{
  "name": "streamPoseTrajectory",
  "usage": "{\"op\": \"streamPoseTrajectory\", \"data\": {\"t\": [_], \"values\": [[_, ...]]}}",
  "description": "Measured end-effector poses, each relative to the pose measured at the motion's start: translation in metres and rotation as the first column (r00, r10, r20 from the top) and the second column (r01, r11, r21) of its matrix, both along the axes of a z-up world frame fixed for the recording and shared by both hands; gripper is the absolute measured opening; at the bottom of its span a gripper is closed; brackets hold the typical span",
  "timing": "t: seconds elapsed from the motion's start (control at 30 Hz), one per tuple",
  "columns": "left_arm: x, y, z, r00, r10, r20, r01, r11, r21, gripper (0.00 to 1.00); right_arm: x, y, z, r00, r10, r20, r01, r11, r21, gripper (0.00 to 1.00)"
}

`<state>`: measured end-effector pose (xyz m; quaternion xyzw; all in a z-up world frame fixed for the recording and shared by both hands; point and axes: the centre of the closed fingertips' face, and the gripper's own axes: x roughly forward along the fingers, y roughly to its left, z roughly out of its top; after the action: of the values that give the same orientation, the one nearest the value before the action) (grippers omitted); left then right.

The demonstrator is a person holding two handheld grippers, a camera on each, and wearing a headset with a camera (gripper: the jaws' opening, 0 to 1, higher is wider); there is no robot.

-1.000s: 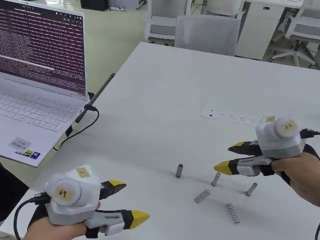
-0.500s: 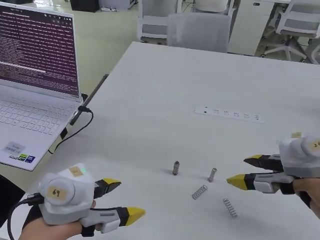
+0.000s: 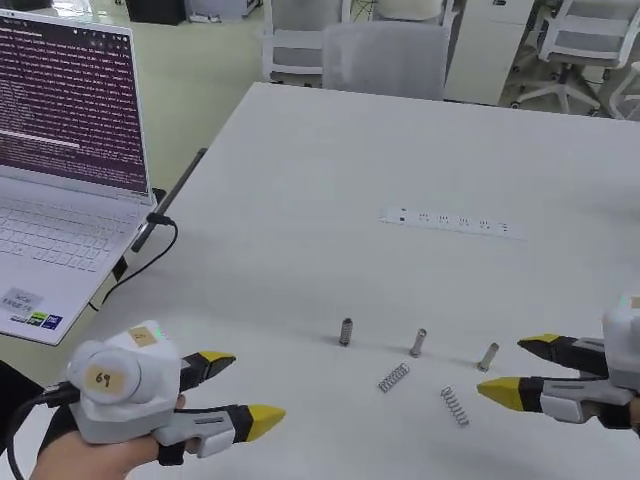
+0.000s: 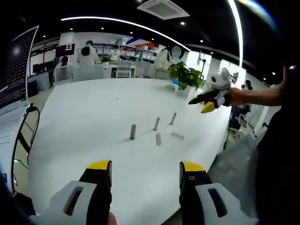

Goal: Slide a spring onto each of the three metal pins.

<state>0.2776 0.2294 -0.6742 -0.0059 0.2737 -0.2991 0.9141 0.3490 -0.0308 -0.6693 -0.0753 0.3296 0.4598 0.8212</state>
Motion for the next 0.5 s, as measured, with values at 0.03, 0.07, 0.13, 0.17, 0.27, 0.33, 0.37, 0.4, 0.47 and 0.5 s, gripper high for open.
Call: {"op": "streamPoseTrajectory", "data": {"t": [0.03,0.07,0.13,0.17,0.27,0.33,0.37,0.4,0.47,0.5], "values": [[0.0,0.0,0.001,1.0,0.002,0.0,-0.002,1.0,-0.001,0.53,-0.002,-0.002,-0.001,1.0,-0.007,-0.002,0.007,1.0,0.005,0.62],[0.001,0.001,0.001,1.0,0.003,0.001,-0.003,1.0,-0.002,0.53,-0.004,-0.003,-0.001,1.0,-0.014,-0.003,0.014,1.0,0.008,0.63],[0.001,0.001,0.001,1.0,0.005,0.001,-0.005,1.0,0.0,0.53,-0.009,-0.004,-0.003,1.0,-0.026,-0.009,0.027,1.0,0.015,0.63],[0.002,0.002,0.001,1.0,0.005,0.001,-0.005,1.0,-0.002,0.53,-0.012,-0.005,-0.005,0.999,-0.032,-0.014,0.032,0.999,0.02,0.63],[0.002,0.002,0.0,1.0,0.004,0.001,-0.004,1.0,0.001,0.53,-0.018,-0.008,-0.011,0.999,-0.04,-0.026,0.04,0.999,0.027,0.64],[0.002,0.002,0.0,1.0,0.005,0.001,-0.005,1.0,0.0,0.53,-0.021,-0.01,-0.016,0.999,-0.045,-0.031,0.045,0.999,0.028,0.64],[0.002,0.002,0.0,1.0,0.006,0.001,-0.006,1.0,-0.002,0.53,-0.025,-0.01,-0.017,0.998,-0.049,-0.032,0.049,0.998,0.029,0.65],[0.002,0.002,0.0,1.0,0.008,0.001,-0.008,1.0,-0.002,0.53,-0.027,-0.01,-0.019,0.998,-0.052,-0.035,0.053,0.998,0.03,0.65],[0.002,0.002,0.001,1.0,0.009,0.001,-0.009,1.0,-0.003,0.53,-0.032,-0.009,-0.021,0.997,-0.063,-0.041,0.065,0.997,0.038,0.65],[0.001,0.001,0.0,1.0,0.009,0.0,-0.009,1.0,-0.003,0.53,-0.035,-0.008,-0.022,0.997,-0.067,-0.045,0.069,0.997,0.042,0.65]]}}
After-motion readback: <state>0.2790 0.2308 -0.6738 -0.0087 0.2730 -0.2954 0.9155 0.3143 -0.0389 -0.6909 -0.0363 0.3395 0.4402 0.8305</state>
